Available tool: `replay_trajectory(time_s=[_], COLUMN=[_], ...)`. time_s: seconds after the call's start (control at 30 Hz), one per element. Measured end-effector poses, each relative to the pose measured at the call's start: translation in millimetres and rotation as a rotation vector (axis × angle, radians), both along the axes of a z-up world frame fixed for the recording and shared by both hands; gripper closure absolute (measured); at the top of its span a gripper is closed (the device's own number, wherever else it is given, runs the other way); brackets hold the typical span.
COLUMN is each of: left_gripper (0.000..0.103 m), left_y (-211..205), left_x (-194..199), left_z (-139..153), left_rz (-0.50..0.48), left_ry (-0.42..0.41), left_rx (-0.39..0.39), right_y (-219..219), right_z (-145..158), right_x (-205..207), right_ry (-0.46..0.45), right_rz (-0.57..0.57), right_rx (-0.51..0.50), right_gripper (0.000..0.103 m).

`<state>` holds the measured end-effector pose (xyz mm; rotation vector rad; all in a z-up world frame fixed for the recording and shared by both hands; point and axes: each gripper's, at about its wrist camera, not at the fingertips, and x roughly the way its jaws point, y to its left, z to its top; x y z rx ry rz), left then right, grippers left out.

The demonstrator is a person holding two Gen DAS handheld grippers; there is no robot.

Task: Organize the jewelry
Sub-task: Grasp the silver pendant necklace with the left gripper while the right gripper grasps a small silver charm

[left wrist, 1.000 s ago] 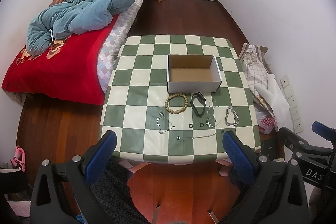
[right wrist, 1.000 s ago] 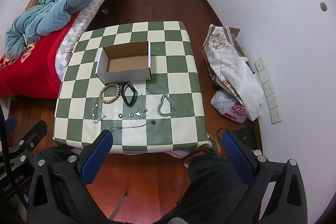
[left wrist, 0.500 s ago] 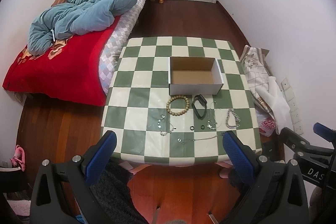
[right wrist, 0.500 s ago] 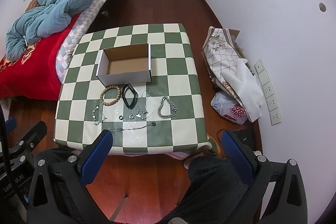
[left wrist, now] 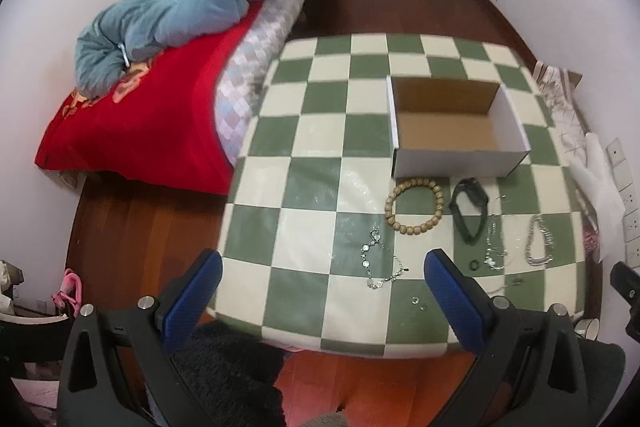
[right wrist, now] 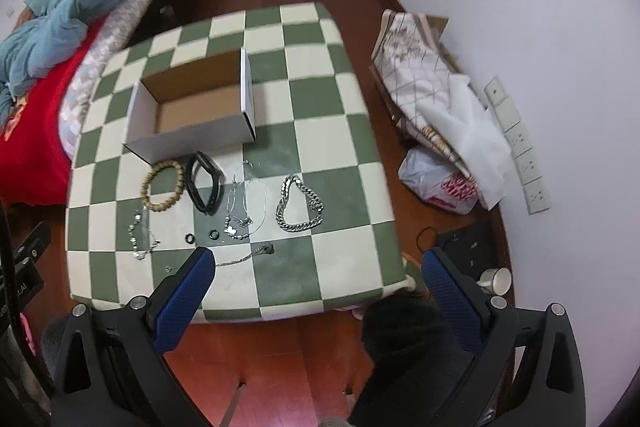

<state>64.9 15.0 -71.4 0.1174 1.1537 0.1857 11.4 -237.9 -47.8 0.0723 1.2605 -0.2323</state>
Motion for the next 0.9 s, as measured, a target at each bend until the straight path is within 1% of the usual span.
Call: replay_trajectory(time_s=[0.07,0.2,0.3,0.47,0.53,0.6,0.77,0.8,0.87,0.9], left_gripper=[0.000,0.000,0.000,0.000,0.000,0.000,0.000,0.000,0.000,0.000], left_y=[-0.5,2.6,3.5,6.5,9.3,11.3,19.6,21.7,25.6,26.9], left_x=[8.1,15.9,21.8,25.6,27.2,28.3,29.4,29.2,28.4,27.8], left_z=[-17.6,-47.3,-71.8,-108.7,-119.0,-127.4,-138.6,-140.0,-141.8,-143.5], left_rz=[-0.006,0.007,0.006,-0.001,-0.001,-0.001,0.007,0.011,0.020,0.024], left_ry=[0.039,0.077,0.120,0.191,0.211,0.226,0.239,0.240,0.246,0.249], left_rx=[0.008,0.014,0.021,0.038,0.036,0.035,0.015,0.010,0.006,0.004], right_y=[1.9,5.4,8.2,15.5,17.7,20.4,27.5,29.1,33.4,35.9], right_z=[-21.0,-62.5,-94.6,-136.3,-149.5,-160.1,-181.0,-181.2,-178.3,-177.7], right_x=[8.2,20.5,25.6,27.3,27.3,26.4,23.6,20.2,17.2,16.4], right_ry=[0.028,0.094,0.144,0.211,0.228,0.235,0.241,0.207,0.176,0.160], right_rz=[-0.008,-0.030,-0.050,-0.078,-0.095,-0.108,-0.126,-0.132,-0.130,-0.121], right_rx=[0.003,0.024,0.048,0.071,0.081,0.078,0.072,0.094,0.089,0.084], right_gripper=[0.000,0.000,0.000,0.001,0.003,0.003,0.016,0.017,0.019,0.024])
